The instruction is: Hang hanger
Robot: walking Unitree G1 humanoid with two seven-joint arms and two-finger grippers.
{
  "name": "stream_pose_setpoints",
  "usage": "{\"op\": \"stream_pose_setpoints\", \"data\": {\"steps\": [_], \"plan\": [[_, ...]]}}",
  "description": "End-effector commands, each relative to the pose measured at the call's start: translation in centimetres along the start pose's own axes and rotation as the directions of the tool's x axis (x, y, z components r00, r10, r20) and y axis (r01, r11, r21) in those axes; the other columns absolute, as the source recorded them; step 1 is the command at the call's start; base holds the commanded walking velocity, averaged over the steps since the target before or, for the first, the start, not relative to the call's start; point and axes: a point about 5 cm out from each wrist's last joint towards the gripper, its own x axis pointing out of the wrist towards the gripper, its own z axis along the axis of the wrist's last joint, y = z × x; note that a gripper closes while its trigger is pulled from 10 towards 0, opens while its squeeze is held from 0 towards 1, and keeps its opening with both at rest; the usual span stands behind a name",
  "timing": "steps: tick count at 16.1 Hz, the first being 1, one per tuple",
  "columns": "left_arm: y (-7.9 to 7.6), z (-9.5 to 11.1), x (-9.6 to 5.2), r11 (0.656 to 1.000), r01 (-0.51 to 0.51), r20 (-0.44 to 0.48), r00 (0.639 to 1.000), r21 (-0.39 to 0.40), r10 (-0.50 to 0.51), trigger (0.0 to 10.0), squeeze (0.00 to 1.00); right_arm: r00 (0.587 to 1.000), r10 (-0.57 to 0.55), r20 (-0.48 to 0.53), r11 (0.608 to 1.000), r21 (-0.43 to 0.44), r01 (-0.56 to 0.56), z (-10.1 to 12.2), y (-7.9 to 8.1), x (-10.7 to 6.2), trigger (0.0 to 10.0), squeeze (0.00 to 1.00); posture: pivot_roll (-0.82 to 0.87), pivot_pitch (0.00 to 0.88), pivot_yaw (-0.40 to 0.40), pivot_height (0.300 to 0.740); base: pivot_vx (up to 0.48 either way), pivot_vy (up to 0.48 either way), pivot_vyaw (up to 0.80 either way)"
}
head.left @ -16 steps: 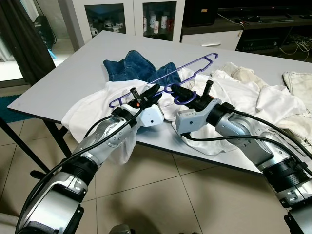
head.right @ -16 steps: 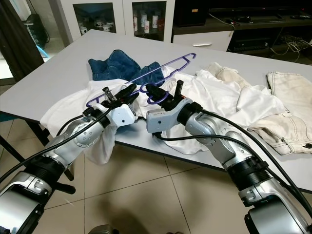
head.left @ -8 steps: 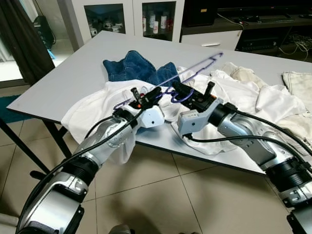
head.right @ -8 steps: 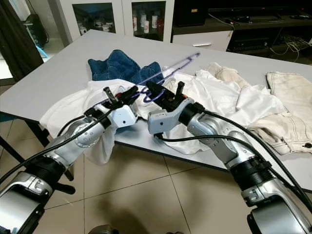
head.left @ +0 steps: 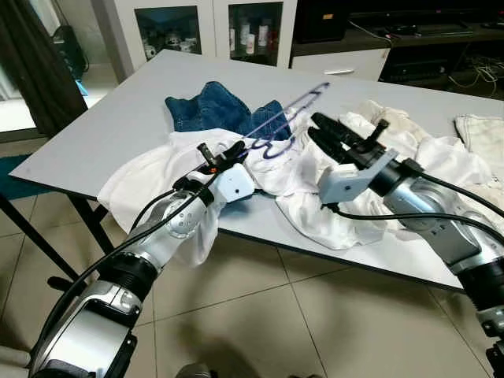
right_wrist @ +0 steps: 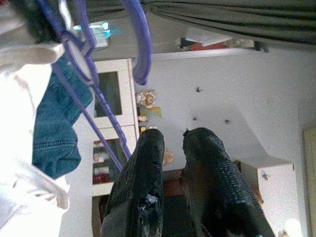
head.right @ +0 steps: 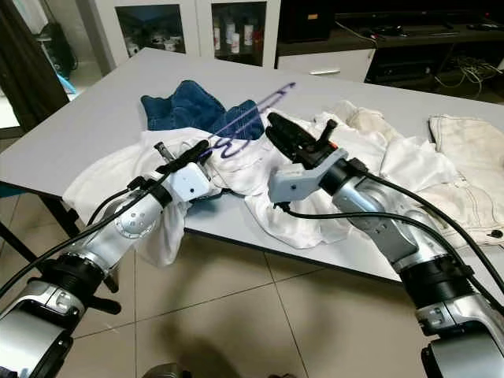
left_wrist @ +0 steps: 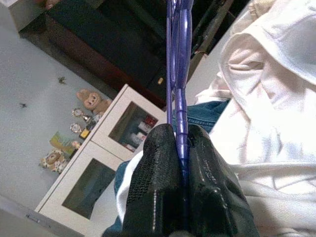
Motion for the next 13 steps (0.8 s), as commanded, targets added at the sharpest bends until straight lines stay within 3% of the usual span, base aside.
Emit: {"op": "stream_pose_setpoints", "data": {"steps": [1, 3, 4, 6, 8, 9, 10, 11, 13], "plan": [[1.0, 0.0, 0.3, 0.998, -0.046, -0.006, 0.999, -0.034, 0.046, 0.0, 0.00, 0.998, -0.053, -0.022, 0.996, 0.071, 0.054, -0.2, -0.6, -0.2, 10.0, 0.00, 0.14, 0.000, -0.006, 0.740, 0.000, 0.000, 0.00], [3.1, 0.6, 0.7, 0.977, -0.159, 0.015, 0.987, -0.142, 0.163, 0.0, 0.00, 0.987, -0.101, -0.121, 0.930, 0.341, 0.137, -1.0, -0.1, -0.5, 10.0, 0.05, 0.14, 0.000, -0.006, 0.740, 0.000, 0.000, 0.00], [4.4, 1.2, 0.8, 0.957, -0.197, 0.049, 0.976, -0.215, 0.212, 0.0, 0.00, 0.984, -0.060, -0.168, 0.864, 0.485, 0.136, -1.2, 1.2, -0.5, 10.0, 1.00, 0.14, 0.000, -0.005, 0.740, 0.000, 0.000, 0.00], [5.5, 1.9, 0.8, 0.937, -0.186, 0.100, 0.970, -0.296, 0.224, 0.0, 0.00, 0.987, 0.027, -0.157, 0.769, 0.635, 0.080, -0.4, 3.4, -0.3, 10.0, 1.00, 0.14, 0.000, -0.007, 0.740, 0.000, 0.000, 0.00], [6.0, 2.3, 0.4, 0.923, -0.094, 0.151, 0.975, -0.374, 0.161, 0.0, 0.00, 0.987, 0.105, -0.124, 0.646, 0.762, 0.027, 0.7, 5.3, 0.5, 10.0, 1.00, 0.14, 0.000, -0.009, 0.740, 0.000, 0.000, 0.00], [6.3, 2.1, 0.1, 0.911, -0.075, 0.157, 0.976, -0.407, 0.150, 0.0, 0.00, 0.987, 0.122, -0.105, 0.600, 0.800, 0.011, 1.2, 5.8, 0.9, 10.0, 0.45, 0.15, 0.000, -0.012, 0.740, 0.000, 0.000, 0.00], [6.5, 1.8, -0.3, 0.905, -0.057, 0.155, 0.979, -0.422, 0.133, 0.0, 0.00, 0.988, 0.127, -0.092, 0.554, 0.832, 0.006, 1.7, 6.1, 1.6, 10.0, 0.00, 0.15, 0.000, -0.012, 0.740, 0.000, 0.000, 0.00], [6.6, 1.3, -0.8, 0.906, -0.037, 0.142, 0.984, -0.423, 0.106, 0.0, 0.00, 0.990, 0.118, -0.077, 0.502, 0.865, 0.007, 2.1, 6.2, 2.3, 10.0, 0.00, 0.15, 0.000, -0.013, 0.740, 0.000, 0.000, 0.00], [6.7, 0.8, -1.2, 0.909, -0.032, 0.122, 0.988, -0.415, 0.090, 0.0, 0.00, 0.991, 0.119, -0.062, 0.470, 0.883, -0.001, 2.6, 6.4, 2.8, 10.0, 0.00, 0.15, 0.000, -0.014, 0.740, 0.000, 0.000, 0.00]]}}
